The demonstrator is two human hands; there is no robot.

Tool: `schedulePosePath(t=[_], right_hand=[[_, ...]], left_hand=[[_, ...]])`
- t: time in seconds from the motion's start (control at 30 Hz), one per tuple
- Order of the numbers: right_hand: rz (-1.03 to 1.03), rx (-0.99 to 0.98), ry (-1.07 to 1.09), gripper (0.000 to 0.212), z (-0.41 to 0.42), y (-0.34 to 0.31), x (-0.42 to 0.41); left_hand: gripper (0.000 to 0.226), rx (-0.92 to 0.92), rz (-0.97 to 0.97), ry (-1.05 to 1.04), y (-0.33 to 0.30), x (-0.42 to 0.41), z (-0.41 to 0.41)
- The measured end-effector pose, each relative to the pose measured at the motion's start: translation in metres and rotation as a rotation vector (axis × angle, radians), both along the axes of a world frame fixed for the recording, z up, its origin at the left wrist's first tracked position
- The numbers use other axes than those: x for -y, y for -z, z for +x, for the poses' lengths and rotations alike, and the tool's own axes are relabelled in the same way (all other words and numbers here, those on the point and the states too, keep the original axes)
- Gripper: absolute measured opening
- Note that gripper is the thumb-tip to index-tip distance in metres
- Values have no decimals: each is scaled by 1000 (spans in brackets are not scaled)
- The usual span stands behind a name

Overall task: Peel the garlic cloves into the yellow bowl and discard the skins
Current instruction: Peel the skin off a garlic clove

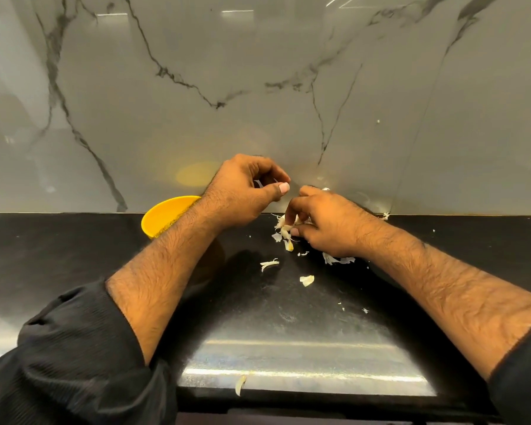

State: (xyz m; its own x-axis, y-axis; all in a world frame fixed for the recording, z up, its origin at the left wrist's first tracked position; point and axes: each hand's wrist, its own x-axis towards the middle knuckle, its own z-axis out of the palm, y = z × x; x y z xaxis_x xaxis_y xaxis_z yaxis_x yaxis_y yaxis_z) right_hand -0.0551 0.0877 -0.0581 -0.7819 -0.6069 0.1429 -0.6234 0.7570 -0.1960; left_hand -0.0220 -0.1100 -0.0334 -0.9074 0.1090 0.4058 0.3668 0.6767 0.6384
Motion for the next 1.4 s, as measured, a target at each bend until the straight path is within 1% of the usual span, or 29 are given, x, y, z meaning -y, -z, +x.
schedulePosePath(t=[0.07, 0.13, 0.33, 0.43, 0.5, 0.53, 0.57, 0.63, 0.67, 0.7, 0.77, 0.83, 0.93, 1.07, 1.13, 1.3, 1.4], right_hand=[[-11, -19, -6, 17, -1, -1, -3], [-125, -1, -11, 15, 1, -6, -8], [-619, 312, 14, 10, 2, -16, -25], [-793, 477, 10, 13, -4, -17, -31], [-868, 556, 18, 14, -5, -20, -35], [-849, 545, 28, 13, -5, -21, -38], [-763, 482, 46, 12, -5, -22, -40], [-468, 308, 87, 8, -5, -22, -43], [-336, 264, 105, 7, -5, -22, -44], [-239, 246, 122, 7, -5, -22, -44], [-110, 228, 147, 6, -5, -23, -43], [-67, 235, 152, 6, -4, -25, -44], [-104, 238, 143, 8, -3, -26, -46], [-281, 109, 117, 6, -1, -26, -41], [-290, 38, 76, 9, 1, -22, -34], [-99, -35, 49, 23, -1, -1, -10], [4, -61, 40, 26, 0, 0, -5]], left_hand=[[12, 1, 4, -1, 1, 1, -1], [11, -4, 4, -1, 1, 1, -1], [12, -4, -18, -5, 1, -2, -1], [11, 13, -21, 8, 3, -4, 0], [11, 16, -18, 9, 3, -4, -1], [12, 14, -18, 6, 3, -4, -1], [13, 12, -19, 2, 3, -4, -2], [14, 15, -16, 1, 3, -4, -2], [15, 18, -15, 3, 4, -4, -2], [15, 22, -16, 6, 4, -5, -1], [15, 33, -20, 11, 6, -6, -1], [15, 45, -19, 17, 6, -8, 0], [14, 49, -20, 25, 5, -9, 0], [12, 34, -40, 6, 6, -10, 1], [9, 10, -49, -25, 5, -10, 0], [5, -17, -44, -121, 6, -7, -2], [5, -9, -47, -141, 7, -7, -4]])
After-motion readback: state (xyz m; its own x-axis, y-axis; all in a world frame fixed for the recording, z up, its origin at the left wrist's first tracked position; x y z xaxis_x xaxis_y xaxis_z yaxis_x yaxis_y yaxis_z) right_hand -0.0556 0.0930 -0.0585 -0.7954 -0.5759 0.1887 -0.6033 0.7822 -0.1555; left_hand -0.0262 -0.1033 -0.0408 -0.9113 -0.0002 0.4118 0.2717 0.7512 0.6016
